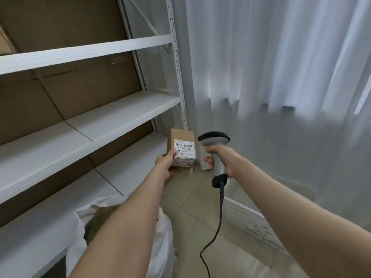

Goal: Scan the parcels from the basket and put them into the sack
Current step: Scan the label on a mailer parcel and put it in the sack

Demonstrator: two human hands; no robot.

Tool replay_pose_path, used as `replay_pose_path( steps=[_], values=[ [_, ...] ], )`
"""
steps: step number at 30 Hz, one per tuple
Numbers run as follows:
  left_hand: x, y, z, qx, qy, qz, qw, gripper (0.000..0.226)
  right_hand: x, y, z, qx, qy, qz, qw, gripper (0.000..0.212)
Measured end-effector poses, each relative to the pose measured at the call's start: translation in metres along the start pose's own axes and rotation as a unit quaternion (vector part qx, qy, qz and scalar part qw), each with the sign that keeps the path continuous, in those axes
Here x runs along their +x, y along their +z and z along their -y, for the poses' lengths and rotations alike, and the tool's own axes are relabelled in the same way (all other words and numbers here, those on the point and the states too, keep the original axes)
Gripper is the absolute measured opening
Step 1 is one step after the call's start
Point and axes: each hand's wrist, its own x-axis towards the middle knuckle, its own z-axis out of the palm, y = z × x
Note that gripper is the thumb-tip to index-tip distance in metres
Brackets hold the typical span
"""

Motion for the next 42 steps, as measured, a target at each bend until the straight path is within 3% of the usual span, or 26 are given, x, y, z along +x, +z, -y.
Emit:
replay_pose_path(
  steps=[5, 11, 14, 18, 20, 24, 26, 29, 30, 36, 40, 42],
  values=[
    [0.032, -0.114, 0.016, 0.058, -0.053, -0.058, 0.995, 0.03, 0.049, 0.09, -0.06, 0.021, 0.061, 0.014, 0.998, 0.028],
    [0.072, -0.234, 0.06, 0.106, -0.131, -0.079, 0.983, 0.031, 0.11, 0.19, -0.149, -0.012, 0.167, -0.035, 0.985, 0.024],
    [0.09, -0.284, 0.082, 0.146, -0.142, -0.076, 0.976, 0.036, 0.134, 0.209, -0.195, -0.02, 0.203, -0.071, 0.976, 0.03],
    [0.103, -0.327, 0.109, 0.267, -0.137, -0.046, 0.953, 0.059, 0.148, 0.214, -0.252, -0.008, 0.269, -0.093, 0.959, 0.035],
    [0.107, -0.34, 0.125, 0.298, -0.176, -0.024, 0.938, 0.054, 0.151, 0.218, -0.275, -0.011, 0.295, -0.095, 0.951, 0.031],
    [0.11, -0.344, 0.167, 0.252, -0.312, 0.047, 0.915, 0.036, 0.157, 0.228, -0.312, -0.029, 0.313, -0.099, 0.944, 0.036],
    [0.11, -0.343, 0.191, 0.316, -0.335, 0.046, 0.887, 0.038, 0.159, 0.229, -0.322, -0.04, 0.323, -0.111, 0.939, 0.041],
    [0.111, -0.344, 0.218, 0.501, -0.295, 0.015, 0.814, 0.045, 0.16, 0.227, -0.331, -0.046, 0.344, -0.116, 0.931, 0.046],
    [0.113, -0.345, 0.221, 0.519, -0.29, 0.011, 0.804, 0.044, 0.161, 0.225, -0.333, -0.044, 0.347, -0.111, 0.93, 0.048],
    [0.12, -0.335, 0.22, 0.52, -0.322, 0.069, 0.788, 0.023, 0.166, 0.221, -0.335, -0.041, 0.348, -0.108, 0.93, 0.052],
    [0.121, -0.325, 0.216, 0.576, -0.255, 0.05, 0.775, 0.032, 0.166, 0.216, -0.325, -0.031, 0.335, -0.11, 0.935, 0.049],
    [0.125, -0.317, 0.206, 0.569, -0.214, 0.048, 0.792, 0.032, 0.163, 0.213, -0.315, -0.022, 0.32, -0.104, 0.941, 0.044]
  ],
)
